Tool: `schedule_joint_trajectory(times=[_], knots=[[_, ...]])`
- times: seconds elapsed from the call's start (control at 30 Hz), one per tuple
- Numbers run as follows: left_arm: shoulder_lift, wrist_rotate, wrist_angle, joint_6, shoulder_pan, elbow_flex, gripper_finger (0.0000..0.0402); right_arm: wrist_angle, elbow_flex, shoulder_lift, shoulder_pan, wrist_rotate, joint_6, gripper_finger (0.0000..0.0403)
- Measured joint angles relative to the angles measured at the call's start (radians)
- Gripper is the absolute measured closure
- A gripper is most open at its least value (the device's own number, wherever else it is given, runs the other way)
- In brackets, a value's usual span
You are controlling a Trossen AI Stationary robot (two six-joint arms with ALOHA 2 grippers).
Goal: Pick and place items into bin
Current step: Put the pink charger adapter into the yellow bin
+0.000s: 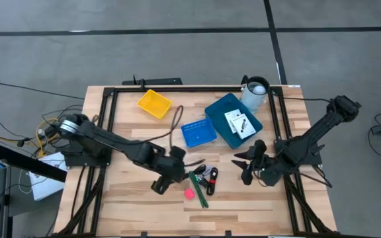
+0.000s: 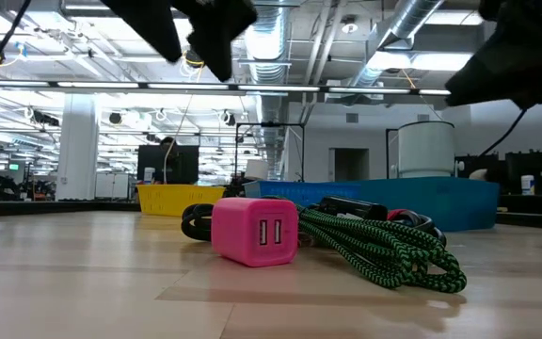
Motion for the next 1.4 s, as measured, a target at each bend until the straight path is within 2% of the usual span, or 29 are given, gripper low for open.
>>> schedule_joint_trajectory(times=[0.23,0.5,0.73,0.87,1.0,1.27,1.4], knots=[[0.086,0.058,0.059,0.135,0.0,0.033,0.0129,-0.079,0.0,-0.006,0.082,0.106,0.091,0.0274],[0.099,0.087,0.131,0.179,0.0,0.034,0.0129,-0.114,0.0,-0.006,0.066,0.107,0.102,0.0274],[0.099,0.092,0.118,0.162,-0.004,0.068,0.0129,-0.13,0.0,-0.005,0.025,0.098,0.101,0.0274],[0.106,0.083,0.091,0.142,-0.003,0.105,0.0129,-0.139,0.0,-0.005,0.002,0.059,0.101,0.0274],[0.185,0.06,-0.015,0.138,0.0,0.192,0.0129,-0.142,0.001,-0.005,-0.027,0.017,0.094,0.0274],[0.394,0.044,-0.223,0.168,-0.014,0.442,0.0129,-0.151,0.002,-0.005,-0.039,-0.032,0.093,0.0274],[0.459,0.042,-0.249,0.203,-0.027,0.525,0.0129,-0.154,0.002,-0.005,-0.023,-0.032,0.093,0.0274]])
